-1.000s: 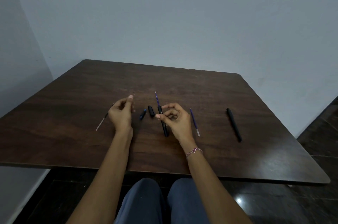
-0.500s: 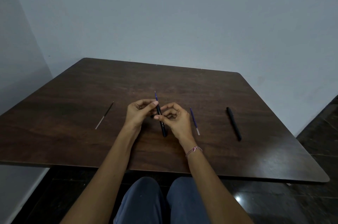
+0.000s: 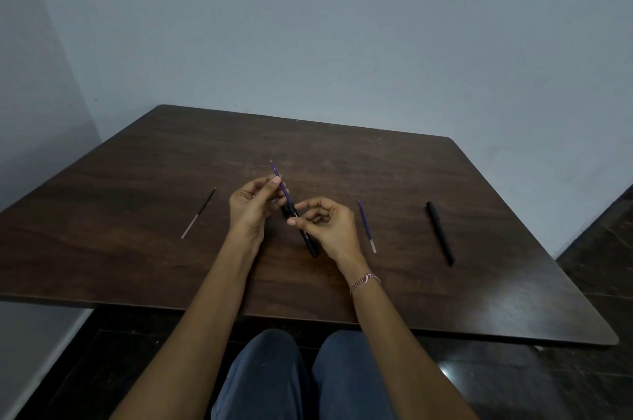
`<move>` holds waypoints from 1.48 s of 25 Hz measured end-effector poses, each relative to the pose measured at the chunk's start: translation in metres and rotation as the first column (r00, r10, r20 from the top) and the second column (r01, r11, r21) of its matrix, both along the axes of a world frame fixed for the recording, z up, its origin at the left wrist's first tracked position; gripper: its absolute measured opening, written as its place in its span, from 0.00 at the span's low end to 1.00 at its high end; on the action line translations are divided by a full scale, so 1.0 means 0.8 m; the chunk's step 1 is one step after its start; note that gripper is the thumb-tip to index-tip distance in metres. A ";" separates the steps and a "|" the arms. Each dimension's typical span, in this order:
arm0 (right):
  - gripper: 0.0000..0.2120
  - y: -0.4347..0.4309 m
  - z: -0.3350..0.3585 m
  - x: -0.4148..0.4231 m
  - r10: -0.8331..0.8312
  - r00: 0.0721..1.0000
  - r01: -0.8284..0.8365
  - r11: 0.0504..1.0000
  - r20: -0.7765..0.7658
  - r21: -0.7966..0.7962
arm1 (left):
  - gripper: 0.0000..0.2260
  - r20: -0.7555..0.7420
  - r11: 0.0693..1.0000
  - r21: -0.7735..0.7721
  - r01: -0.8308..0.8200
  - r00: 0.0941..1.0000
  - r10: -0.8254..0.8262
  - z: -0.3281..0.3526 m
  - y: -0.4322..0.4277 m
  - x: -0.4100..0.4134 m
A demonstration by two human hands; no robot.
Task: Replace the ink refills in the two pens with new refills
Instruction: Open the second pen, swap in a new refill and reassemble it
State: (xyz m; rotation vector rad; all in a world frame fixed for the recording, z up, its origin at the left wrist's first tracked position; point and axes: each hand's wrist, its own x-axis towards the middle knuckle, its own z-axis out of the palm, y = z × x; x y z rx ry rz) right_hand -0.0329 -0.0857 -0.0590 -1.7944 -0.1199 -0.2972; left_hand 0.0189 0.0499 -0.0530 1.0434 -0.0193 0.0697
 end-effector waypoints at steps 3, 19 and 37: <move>0.12 0.001 -0.001 0.002 -0.009 1.000 0.009 1.000 -0.024 0.011 | 0.04 -0.020 0.997 -0.057 -0.049 0.999 0.048 0.000 0.001 0.005; 0.07 0.002 -0.003 0.001 -0.045 0.999 0.046 0.999 -0.011 0.017 | 0.03 0.058 0.979 0.112 -0.170 0.985 0.164 0.074 0.055 0.056; 0.10 0.001 -0.001 0.001 -0.039 0.998 0.041 0.997 -0.044 0.060 | 0.08 -0.094 -0.074 0.991 0.116 0.965 0.245 0.037 0.159 0.081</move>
